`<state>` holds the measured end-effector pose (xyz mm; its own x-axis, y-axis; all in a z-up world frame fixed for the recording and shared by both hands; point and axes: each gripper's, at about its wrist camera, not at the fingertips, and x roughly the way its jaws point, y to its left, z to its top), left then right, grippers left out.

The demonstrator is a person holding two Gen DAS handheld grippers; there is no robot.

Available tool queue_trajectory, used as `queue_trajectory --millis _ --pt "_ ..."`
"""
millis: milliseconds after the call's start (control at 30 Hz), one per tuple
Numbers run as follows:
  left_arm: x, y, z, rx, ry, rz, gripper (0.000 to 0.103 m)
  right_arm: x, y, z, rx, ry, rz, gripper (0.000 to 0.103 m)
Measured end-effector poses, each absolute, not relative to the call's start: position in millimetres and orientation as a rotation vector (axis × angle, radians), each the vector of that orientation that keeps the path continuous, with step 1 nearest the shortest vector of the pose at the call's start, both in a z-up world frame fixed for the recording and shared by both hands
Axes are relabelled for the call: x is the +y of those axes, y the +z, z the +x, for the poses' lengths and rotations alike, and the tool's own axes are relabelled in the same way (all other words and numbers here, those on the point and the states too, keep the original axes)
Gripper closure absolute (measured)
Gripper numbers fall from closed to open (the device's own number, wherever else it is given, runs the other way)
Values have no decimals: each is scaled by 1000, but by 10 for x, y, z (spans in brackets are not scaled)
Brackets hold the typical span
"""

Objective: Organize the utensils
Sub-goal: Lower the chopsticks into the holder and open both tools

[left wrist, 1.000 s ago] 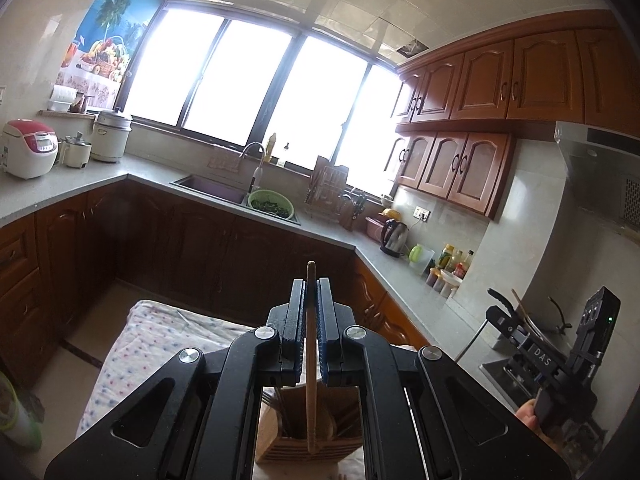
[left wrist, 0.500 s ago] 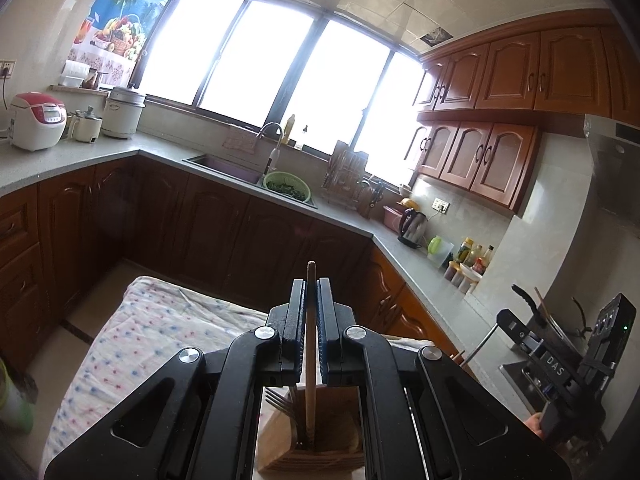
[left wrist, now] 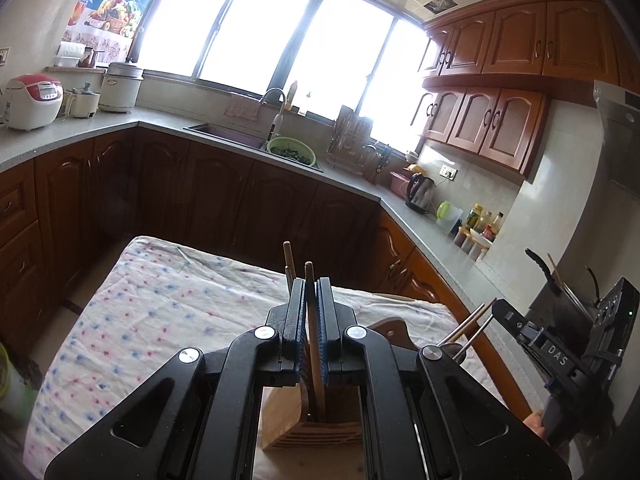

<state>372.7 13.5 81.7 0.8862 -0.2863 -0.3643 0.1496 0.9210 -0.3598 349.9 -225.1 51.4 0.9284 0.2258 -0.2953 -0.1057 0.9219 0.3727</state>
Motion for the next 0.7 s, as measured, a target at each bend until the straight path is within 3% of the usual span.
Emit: queue_trajectory --millis 700 --pt "174 842 3753 451 -224 -298 98 -2305 471 3532 400 159 356 98"
